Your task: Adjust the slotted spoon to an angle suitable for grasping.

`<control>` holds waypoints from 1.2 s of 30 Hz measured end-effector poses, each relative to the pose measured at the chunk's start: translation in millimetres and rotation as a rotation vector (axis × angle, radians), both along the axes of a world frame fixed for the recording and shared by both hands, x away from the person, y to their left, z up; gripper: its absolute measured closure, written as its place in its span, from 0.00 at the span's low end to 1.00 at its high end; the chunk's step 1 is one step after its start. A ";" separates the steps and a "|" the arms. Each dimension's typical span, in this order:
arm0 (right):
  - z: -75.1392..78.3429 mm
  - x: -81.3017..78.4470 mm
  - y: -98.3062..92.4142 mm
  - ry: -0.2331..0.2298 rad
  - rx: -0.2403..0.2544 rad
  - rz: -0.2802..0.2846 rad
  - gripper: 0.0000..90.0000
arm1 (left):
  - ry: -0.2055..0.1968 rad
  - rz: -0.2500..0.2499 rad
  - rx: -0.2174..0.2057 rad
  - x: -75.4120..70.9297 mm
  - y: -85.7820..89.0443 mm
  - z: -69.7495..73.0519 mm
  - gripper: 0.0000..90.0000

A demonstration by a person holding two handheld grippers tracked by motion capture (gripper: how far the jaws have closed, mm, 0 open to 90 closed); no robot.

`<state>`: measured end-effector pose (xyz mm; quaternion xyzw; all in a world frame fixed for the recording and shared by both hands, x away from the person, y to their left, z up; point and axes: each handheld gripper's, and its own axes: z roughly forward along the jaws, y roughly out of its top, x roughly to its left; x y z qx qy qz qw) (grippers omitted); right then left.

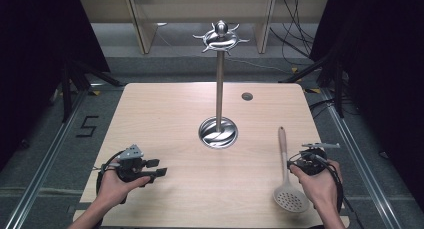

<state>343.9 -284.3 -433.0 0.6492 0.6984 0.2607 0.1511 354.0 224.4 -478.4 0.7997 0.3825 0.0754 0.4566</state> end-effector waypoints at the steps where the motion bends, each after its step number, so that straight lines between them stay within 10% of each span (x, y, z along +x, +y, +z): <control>1: -1.5 2.8 0.5 0.037 0.023 -0.038 0.66 | 0.001 0.003 0.006 -0.4 0.1 0.6 0.53; 15: -13.4 26.4 5.5 0.107 -0.021 0.043 0.60 | 0.001 -0.005 -0.004 0.3 0.5 0.1 0.52; 34: -5.6 65.6 14.7 0.294 -0.010 -0.070 0.63 | 0.010 -0.010 -0.007 0.8 -1.3 -1.4 0.52; 36: -5.3 74.0 8.1 0.249 -0.051 -0.009 0.65 | 0.011 -0.015 0.004 0.7 -0.5 -0.5 0.52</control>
